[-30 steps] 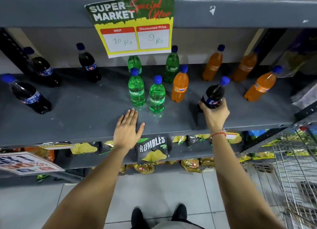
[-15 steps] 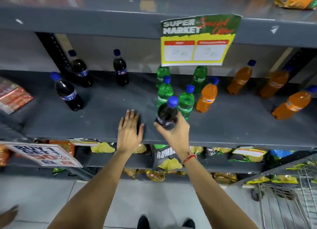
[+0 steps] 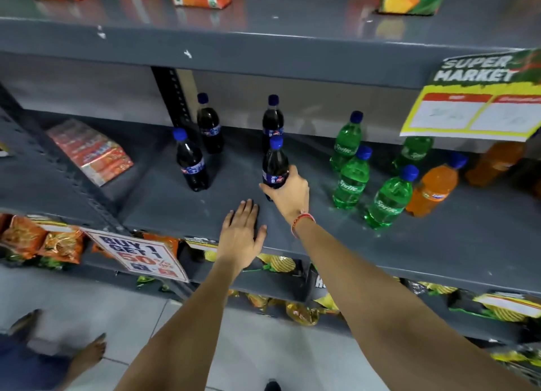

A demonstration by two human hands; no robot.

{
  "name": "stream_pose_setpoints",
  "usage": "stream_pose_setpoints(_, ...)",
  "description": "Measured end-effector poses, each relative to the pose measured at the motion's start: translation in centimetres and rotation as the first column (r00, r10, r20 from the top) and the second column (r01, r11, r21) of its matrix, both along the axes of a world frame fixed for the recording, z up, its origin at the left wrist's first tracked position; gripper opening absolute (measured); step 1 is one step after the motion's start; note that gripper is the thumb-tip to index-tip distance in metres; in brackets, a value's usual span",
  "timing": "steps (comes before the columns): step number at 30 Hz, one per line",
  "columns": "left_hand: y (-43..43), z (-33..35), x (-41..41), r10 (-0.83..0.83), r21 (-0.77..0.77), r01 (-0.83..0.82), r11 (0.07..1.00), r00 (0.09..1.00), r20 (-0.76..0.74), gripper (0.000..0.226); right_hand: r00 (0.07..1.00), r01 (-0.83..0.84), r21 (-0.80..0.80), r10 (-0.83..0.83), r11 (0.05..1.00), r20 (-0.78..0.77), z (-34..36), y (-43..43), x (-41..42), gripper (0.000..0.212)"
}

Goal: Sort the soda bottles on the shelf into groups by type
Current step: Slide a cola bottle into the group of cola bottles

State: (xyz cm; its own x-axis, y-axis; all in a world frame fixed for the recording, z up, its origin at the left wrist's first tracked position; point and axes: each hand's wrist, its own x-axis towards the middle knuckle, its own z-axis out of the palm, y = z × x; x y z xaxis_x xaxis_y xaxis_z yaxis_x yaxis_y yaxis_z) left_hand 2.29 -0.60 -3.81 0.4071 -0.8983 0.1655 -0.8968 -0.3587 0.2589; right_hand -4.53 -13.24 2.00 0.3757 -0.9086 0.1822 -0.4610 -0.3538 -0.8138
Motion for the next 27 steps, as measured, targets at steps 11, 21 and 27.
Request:
stream_pose_setpoints(11,0.2,-0.6,0.1,-0.015,-0.023,0.016,1.0,0.999,0.052,0.057,0.981,-0.188,0.133,0.18,0.973,0.068,-1.9,-0.7,-0.2,0.067)
stream_pose_setpoints(21,0.1,-0.7,0.2,-0.007,-0.042,0.009,0.999,0.999,0.051,0.059,0.987,-0.099,0.124,0.081,0.987,0.141,-3.6,0.1,0.5,0.049)
stream_pose_setpoints(27,0.1,-0.6,0.3,-0.008,-0.055,0.011,0.998,0.999,0.046,0.059,0.977,-0.155,0.118,0.134,0.981,0.165,-3.7,0.3,0.5,0.042)
